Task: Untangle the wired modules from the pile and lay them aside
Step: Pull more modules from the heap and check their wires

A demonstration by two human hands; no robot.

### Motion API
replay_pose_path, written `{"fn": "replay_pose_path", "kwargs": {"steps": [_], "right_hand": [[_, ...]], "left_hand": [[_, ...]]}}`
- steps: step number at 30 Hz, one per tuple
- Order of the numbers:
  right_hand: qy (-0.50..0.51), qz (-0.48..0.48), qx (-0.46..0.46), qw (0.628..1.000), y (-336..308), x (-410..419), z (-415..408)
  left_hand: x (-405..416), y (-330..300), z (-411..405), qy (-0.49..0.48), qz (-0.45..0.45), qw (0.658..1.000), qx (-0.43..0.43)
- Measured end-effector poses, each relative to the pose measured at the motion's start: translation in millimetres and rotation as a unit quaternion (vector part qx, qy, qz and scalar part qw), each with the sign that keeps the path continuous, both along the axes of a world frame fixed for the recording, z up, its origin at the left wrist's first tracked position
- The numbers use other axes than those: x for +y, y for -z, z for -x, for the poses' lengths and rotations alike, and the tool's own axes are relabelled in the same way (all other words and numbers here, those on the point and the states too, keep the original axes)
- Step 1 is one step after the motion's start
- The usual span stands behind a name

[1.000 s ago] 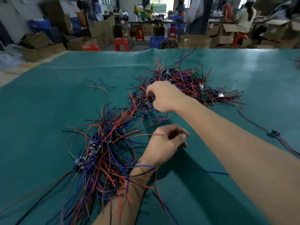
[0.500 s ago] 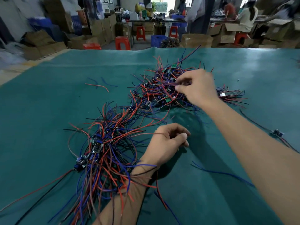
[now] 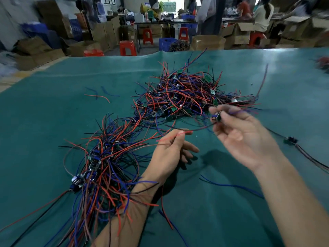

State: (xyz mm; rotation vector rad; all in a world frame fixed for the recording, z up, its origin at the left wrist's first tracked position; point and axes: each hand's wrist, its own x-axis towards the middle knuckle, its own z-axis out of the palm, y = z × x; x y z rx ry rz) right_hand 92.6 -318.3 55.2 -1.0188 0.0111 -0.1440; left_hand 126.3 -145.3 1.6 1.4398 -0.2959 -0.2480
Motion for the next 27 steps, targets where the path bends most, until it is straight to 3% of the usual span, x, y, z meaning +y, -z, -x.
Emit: {"fn": "replay_pose_path", "kwargs": {"steps": [2, 6, 11, 18, 27], "right_hand": [[-0.049, -0.032, 0.014, 0.998, 12.6, 6.0, 1.2], [-0.098, -0.01, 0.019, 0.995, 24.9, 17.5, -2.6], [-0.053, 0.033, 0.055, 0.997, 29.3, 22.9, -8.0], [0.014, -0.005, 0.083, 0.996, 35.8, 32.1, -10.3], [0.003, 0.083, 0.102, 0.991, 37.6, 19.6, -9.9]], "left_hand": [[-1.3, -0.4, 0.0, 0.001, 0.02, 1.0, -0.007], [0.1, -4.0, 1.8, 0.026, 0.036, 0.999, -0.008], [7.3, -0.6, 1.2, 0.062, 0.017, 0.997, -0.031], [5.1, 3.1, 0.8, 0.019, 0.045, 0.998, -0.039], [3.2, 10.2, -4.7, -0.026, -0.003, 0.998, -0.056]]}}
